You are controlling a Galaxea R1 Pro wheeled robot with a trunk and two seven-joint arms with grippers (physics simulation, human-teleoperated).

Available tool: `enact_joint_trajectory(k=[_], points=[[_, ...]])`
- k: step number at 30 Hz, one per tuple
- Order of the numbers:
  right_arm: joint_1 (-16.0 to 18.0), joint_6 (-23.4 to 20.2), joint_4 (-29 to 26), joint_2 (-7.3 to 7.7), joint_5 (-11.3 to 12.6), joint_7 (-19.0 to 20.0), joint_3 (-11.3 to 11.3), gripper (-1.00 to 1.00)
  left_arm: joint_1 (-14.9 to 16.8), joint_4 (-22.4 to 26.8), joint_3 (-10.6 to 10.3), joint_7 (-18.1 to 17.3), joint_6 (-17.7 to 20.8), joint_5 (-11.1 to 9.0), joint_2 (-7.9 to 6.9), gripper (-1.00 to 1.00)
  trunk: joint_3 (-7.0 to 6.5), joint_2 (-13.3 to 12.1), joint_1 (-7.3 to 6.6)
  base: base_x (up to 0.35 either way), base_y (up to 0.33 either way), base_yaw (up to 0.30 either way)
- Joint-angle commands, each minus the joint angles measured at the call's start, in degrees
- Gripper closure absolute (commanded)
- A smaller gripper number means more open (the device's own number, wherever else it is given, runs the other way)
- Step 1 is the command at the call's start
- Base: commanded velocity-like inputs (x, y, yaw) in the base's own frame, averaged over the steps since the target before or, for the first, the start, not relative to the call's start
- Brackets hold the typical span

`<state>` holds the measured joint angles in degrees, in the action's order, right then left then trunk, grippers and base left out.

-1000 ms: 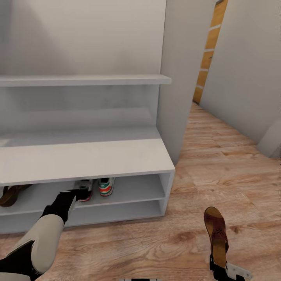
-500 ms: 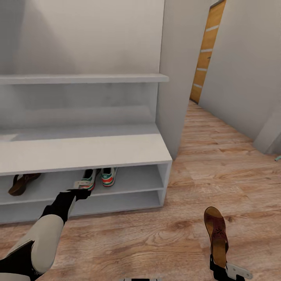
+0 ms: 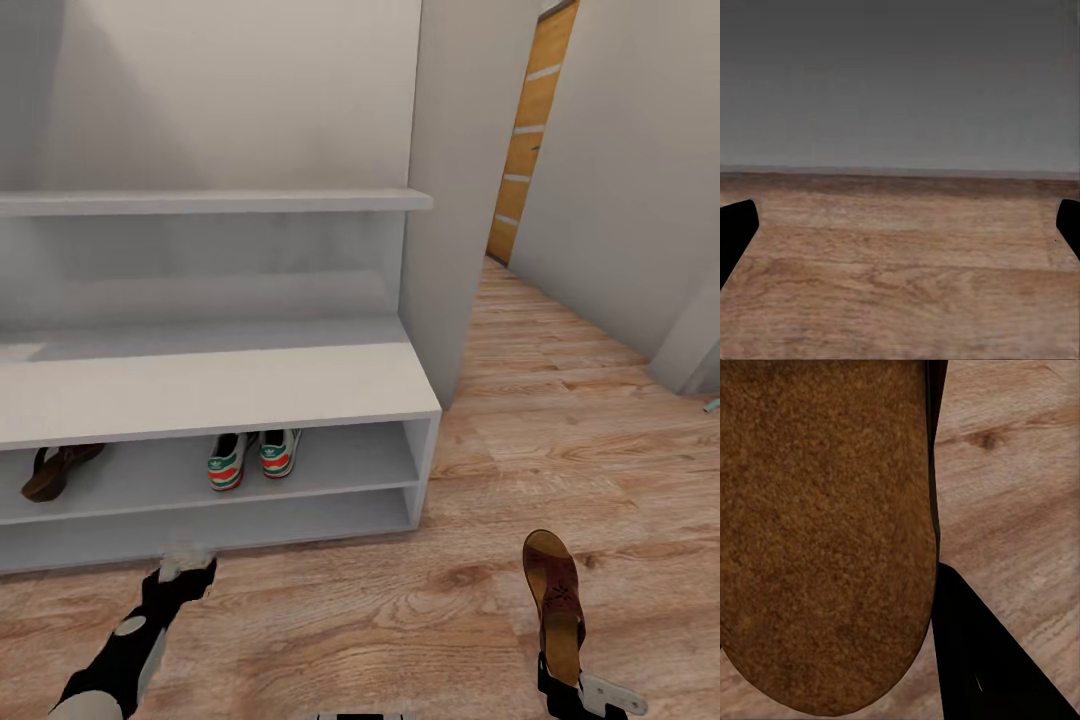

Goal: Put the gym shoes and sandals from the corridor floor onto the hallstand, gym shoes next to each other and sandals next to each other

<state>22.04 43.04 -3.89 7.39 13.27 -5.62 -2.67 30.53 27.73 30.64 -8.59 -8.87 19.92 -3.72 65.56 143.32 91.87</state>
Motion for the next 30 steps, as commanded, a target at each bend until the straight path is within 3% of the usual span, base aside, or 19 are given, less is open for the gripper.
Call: enact_joint_trajectory(k=[1, 6, 8, 18, 20, 30], points=[[0.0, 0.1, 0.0, -0.01, 0.0, 0.1, -0.2, 1.0, -2.2, 0.0, 0.5, -0.4, -3.0, -0.6, 0.04, -1.0, 0.03, 0.0, -0.02, 0.0, 0.0, 0.0], [0.0, 0.1, 0.0, -0.01, -0.1, 0.1, -0.2, 1.0, -12.0, -0.4, 0.4, -0.4, -13.6, -5.3, 0.16, -1.0, 0.03, 0.0, -0.02, 0.0, 0.0, 0.0], [0.0, 0.1, 0.0, -0.01, -0.1, 0.1, -0.2, 1.0, -13.4, -0.5, 0.4, -0.3, -14.5, -5.8, 0.18, -1.0, 0.03, 0.0, -0.02, 0.0, 0.0, 0.0], [0.0, 0.2, 0.0, -0.24, 0.0, 0.3, -0.1, 1.0, -17.0, -0.2, 0.5, 0.0, -15.5, -6.9, 0.17, -1.0, 0.03, 0.0, -0.02, 0.0, 0.0, 0.0], [0.0, 0.2, 0.1, -0.36, 0.0, 0.1, -0.1, 1.0, -19.0, -0.1, 0.5, 0.4, -15.6, -6.9, 0.1, -1.0, 0.03, 0.0, -0.02, -0.133, 0.139, 0.0], [0.0, 0.2, 0.1, -0.36, 0.0, 0.1, -0.1, 1.0, -19.1, -0.2, 0.5, 0.5, -15.6, -6.9, 0.11, -1.0, 0.03, 0.0, -0.02, -0.225, 0.241, 0.0]])
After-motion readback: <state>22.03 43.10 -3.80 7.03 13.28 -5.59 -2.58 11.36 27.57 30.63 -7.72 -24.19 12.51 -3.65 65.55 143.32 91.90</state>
